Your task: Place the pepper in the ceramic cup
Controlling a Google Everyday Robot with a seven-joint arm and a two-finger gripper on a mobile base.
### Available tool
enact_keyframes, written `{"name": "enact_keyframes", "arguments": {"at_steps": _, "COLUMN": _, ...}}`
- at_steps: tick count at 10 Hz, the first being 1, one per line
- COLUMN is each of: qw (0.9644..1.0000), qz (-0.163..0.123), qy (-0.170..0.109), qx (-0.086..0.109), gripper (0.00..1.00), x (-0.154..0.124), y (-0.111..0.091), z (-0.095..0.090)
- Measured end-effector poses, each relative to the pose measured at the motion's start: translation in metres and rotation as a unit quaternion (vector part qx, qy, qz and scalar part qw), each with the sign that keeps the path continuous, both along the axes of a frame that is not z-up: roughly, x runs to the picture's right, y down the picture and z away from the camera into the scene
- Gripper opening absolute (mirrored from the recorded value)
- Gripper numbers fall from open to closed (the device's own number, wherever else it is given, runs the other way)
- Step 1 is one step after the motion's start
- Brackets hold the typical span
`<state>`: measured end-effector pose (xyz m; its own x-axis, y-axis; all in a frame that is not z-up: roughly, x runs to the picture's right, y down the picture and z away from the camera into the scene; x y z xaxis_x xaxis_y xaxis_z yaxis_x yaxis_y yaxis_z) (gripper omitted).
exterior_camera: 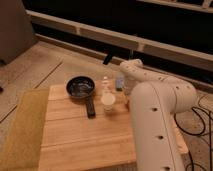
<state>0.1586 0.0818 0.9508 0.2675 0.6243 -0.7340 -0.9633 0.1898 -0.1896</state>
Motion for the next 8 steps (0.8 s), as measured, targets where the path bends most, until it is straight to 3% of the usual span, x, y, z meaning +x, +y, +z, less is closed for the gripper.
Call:
{"name": "enact_keyframes", "arguments": {"at_steps": 2, "qw": 0.9994, "qz": 0.020, "qy": 0.002, "qx": 0.027, "gripper": 0.00, "x": -0.003, "y": -0.020, "z": -0.002}}
{"name": "enact_keyframes", "arguments": {"at_steps": 4, "qw": 0.9957, "qz": 0.028, "qy": -0.003, "qx": 0.088, "gripper": 0.00, "x": -0.006, "y": -0.066, "z": -0.014}}
{"name": "enact_keyframes", "arguments": {"at_steps": 5, "qw": 0.9907, "qz": 0.021, "qy": -0.012, "qx": 0.134, "gripper": 0.00, "x": -0.011, "y": -0.099, "z": -0.034}}
{"name": "enact_keyframes", "arguments": {"at_steps": 6, "qw": 0.9869, "qz": 0.016, "qy": -0.020, "qx": 0.159, "gripper": 0.00, "x": -0.017, "y": -0.115, "z": -0.046}}
{"name": "enact_keyframes", "arguments": {"at_steps": 8, "qw": 0.9701, "qz": 0.006, "qy": -0.064, "qx": 0.234, "gripper": 0.00, "x": -0.055, "y": -0.154, "z": -0.096}}
